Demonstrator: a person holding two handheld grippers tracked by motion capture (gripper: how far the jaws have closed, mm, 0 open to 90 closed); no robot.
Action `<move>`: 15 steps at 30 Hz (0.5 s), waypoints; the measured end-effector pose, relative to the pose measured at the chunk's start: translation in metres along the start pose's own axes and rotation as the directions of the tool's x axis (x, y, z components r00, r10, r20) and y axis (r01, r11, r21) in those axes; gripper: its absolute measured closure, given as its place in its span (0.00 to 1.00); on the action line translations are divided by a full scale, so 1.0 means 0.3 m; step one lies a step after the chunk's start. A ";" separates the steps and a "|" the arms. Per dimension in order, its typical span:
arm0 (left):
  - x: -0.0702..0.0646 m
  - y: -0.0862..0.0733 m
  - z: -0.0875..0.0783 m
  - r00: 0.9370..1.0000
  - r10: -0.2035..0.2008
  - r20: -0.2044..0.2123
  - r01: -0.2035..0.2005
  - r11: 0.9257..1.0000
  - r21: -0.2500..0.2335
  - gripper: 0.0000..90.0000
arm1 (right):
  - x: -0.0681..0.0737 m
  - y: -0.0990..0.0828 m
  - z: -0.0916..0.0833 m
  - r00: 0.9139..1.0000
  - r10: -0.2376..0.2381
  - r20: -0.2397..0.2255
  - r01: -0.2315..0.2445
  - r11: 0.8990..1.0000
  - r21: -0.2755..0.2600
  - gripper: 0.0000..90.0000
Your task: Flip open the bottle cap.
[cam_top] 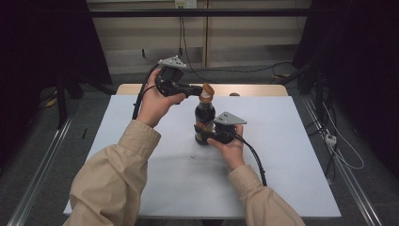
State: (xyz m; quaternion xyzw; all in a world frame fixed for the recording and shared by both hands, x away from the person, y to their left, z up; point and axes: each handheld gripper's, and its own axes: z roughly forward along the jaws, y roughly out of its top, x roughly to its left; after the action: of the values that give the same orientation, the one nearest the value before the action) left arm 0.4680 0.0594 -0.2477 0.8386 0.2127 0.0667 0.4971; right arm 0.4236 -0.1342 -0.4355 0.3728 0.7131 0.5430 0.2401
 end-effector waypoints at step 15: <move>0.001 0.007 0.003 1.000 -0.001 -0.003 0.001 1.000 0.005 1.00 | 0.000 -0.001 0.001 1.000 0.002 0.000 -0.002 1.000 -0.003 0.34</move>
State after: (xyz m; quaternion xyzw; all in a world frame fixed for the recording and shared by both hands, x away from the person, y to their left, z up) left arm 0.4692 0.0580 -0.2463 0.8398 0.2139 0.0669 0.4946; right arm 0.4238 -0.1342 -0.4358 0.3732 0.7120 0.5441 0.2402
